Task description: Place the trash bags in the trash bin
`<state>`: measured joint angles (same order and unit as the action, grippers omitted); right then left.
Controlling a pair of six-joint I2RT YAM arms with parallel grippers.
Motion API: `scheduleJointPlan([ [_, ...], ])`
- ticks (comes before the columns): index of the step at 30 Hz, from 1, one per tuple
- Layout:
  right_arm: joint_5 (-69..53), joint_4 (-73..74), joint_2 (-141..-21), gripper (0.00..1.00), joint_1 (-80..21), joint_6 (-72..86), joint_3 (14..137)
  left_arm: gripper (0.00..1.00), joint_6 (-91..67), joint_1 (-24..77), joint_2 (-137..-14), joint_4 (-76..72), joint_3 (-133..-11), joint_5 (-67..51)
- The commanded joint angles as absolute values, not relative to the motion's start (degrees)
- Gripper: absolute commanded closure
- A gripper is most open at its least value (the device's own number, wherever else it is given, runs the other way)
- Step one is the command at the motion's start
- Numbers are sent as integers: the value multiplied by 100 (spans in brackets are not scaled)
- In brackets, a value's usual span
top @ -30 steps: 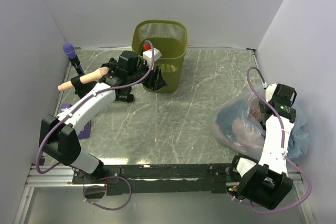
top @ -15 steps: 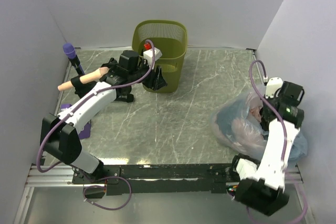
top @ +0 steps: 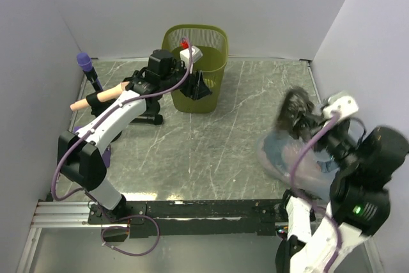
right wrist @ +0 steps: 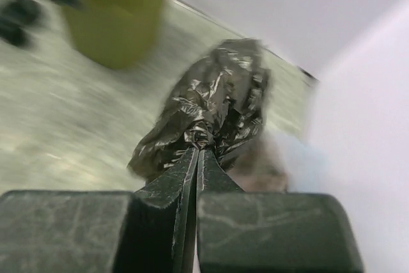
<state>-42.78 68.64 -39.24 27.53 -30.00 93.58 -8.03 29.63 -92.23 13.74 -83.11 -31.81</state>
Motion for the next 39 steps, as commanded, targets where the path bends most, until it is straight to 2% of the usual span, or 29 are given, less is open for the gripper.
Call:
scheduleJointPlan([
  [1, -6044, 6409, -5113, 100, 2742, -1909, 9965, 35, -502, 3032, -8746, 730, -8675, -3621],
  [5, -6390, 5355, -5729, 100, 2401, -794, 10344, 32, -71, 3094, -8473, 861, -8850, -3682],
  [11, -5547, 4668, -6529, 100, 863, -458, 10714, 27, 176, 3304, -8086, 738, -8702, -3867],
  [16, -5186, 3965, -6811, 100, 230, -88, 10582, 24, -429, 3612, -8059, 309, -8534, -3192],
  [18, -5028, 3850, -6969, 100, 62, -9, 10670, 21, -842, 3682, -8068, 54, -8464, -2822],
  [21, -4975, 3665, -7180, 100, -113, 219, 10792, 18, -1020, 3744, -8208, 61, -8630, -2918],
  [25, -4896, 3630, -7444, 100, -307, 255, 11012, 18, -862, 3788, -8314, 53, -8666, -2891],
  [32, -4588, 3560, -7620, 100, -430, 299, 11039, 17, -265, 3858, -8552, 237, -8982, -3620],
  [39, -4720, 3498, -7691, 100, -448, 483, 10978, 18, -70, 4034, -8894, -139, -9210, -3349],
])
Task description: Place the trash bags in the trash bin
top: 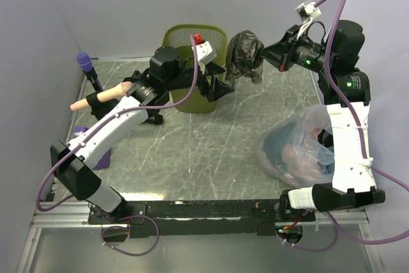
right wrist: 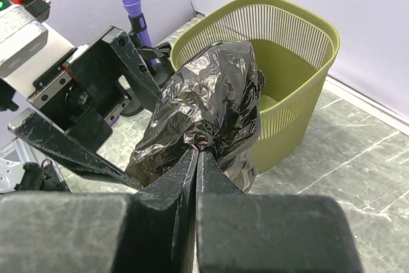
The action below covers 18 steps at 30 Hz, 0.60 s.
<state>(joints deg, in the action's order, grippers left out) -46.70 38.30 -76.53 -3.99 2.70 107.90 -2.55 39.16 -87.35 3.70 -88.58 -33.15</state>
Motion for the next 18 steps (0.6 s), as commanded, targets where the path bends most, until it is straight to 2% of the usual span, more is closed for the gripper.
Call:
scheduleJointPlan([
  [1, -4711, 3507, -7699, 100, -448, 501, 10934, 18, -70, 4052, -8955, -193, -9254, -3366],
  [6, -4729, 3515, -7559, 100, -448, 554, 10662, 23, -70, 4166, -9193, -299, -9457, -3103],
  [7, -4711, 3542, -7541, 100, -448, 545, 10600, 30, -70, 4166, -9211, -308, -9466, -3094],
  [9, -4641, 3559, -7480, 100, -439, 554, 10486, 54, 202, 4157, -9246, -194, -9510, -3164],
  [14, -4702, 3612, -7444, 100, -133, 782, 10257, 97, 316, 4122, -9018, -79, -9370, -3208],
  [18, -4737, 3525, -7567, 100, 307, 1185, 10160, 99, 378, 4008, -8728, -9, -9167, -3348],
])
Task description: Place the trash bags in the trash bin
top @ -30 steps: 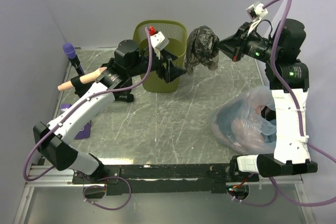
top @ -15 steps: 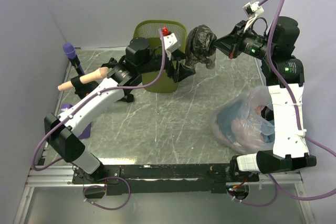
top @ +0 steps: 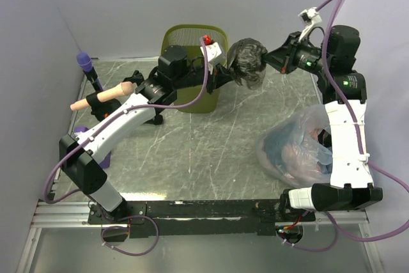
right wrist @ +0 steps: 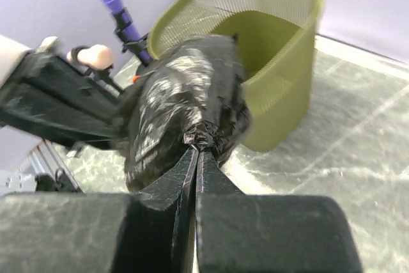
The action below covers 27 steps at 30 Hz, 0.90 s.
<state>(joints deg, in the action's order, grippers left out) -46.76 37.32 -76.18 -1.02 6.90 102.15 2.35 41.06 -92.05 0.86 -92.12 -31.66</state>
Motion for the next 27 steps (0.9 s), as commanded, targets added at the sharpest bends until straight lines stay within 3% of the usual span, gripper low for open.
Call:
scheduleJointPlan([
  [1, -4676, 3533, -7611, 100, 412, 1282, 10151, 99, 361, 3964, -8675, -9, -9141, -3410],
  [4, -4247, 3717, -7769, 100, 632, 1397, 10090, 99, 177, 3780, -8526, -9, -9114, -3655],
  [6, -3912, 3858, -7813, 93, 755, 1441, 9959, 99, 44, 3648, -8447, -9, -9132, -3840],
  [9, -3937, 3902, -7840, 76, 870, 1503, 9660, 99, -182, 3569, -8438, 237, -9176, -4043],
  [11, -3981, 3876, -7788, 59, 870, 1521, 9537, 99, -272, 3551, -8446, 229, -9167, -4104],
  [17, -3953, 3798, -7252, 48, 844, 837, 9370, 99, -702, 3445, -8613, 299, -9439, -4193],
  [20, -5086, 3516, -6743, 32, 450, 152, 9028, 99, -1018, 3393, -8666, 176, -9536, -4192],
  [23, -5099, 3087, -6154, 8, -269, -368, 8387, 99, -1186, 3340, -8710, 141, -9606, -4254],
  [27, -5027, 2944, -6125, 1, -773, -431, 8130, 99, -1195, 3296, -8728, 193, -9694, -4306],
])
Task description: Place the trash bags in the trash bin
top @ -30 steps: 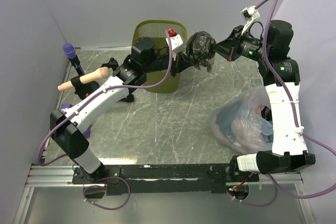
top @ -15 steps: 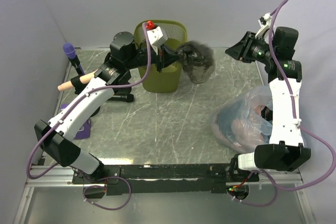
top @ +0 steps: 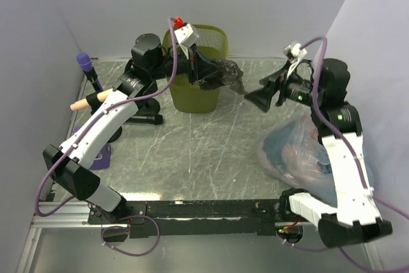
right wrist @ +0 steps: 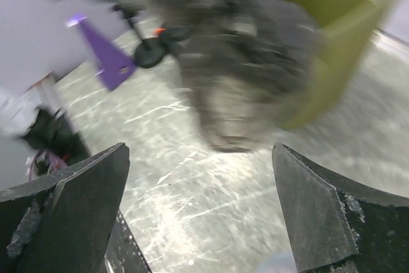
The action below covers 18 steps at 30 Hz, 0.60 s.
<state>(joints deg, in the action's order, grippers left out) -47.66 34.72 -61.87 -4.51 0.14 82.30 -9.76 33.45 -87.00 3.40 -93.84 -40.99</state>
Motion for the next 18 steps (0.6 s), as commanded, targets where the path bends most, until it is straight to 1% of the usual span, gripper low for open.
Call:
scheduleJointPlan([
  [1, -4993, 2901, -6178, 1, -817, -422, 8112, 99, -1187, 3305, -8728, 263, -9729, -4341],
  [8, -4746, 2628, -6626, 1, -1300, -729, 8314, 99, -1169, 3182, -8605, 378, -9756, -4465],
  [11, -4369, 2550, -6872, 4, -1564, -888, 8376, 99, -1204, 3129, -8552, 352, -9747, -4596],
  [12, -4185, 2479, -6934, 7, -1617, -888, 8393, 99, -1195, 3103, -8508, 360, -9730, -4631],
  [13, -4001, 2409, -7004, 14, -1652, -862, 8428, 99, -1152, 3094, -8490, 404, -9703, -4649],
  [14, -3825, 2365, -7083, 23, -1652, -818, 8481, 100, -1117, 3059, -8447, 448, -9686, -4667],
  [17, -3603, 2434, -7216, 66, -1591, -948, 8700, 99, -836, 2927, -8315, 711, -9633, -4641],
  [18, -3630, 2513, -7225, 82, -1547, -1010, 8832, 99, -739, 2866, -8254, 799, -9598, -4606],
])
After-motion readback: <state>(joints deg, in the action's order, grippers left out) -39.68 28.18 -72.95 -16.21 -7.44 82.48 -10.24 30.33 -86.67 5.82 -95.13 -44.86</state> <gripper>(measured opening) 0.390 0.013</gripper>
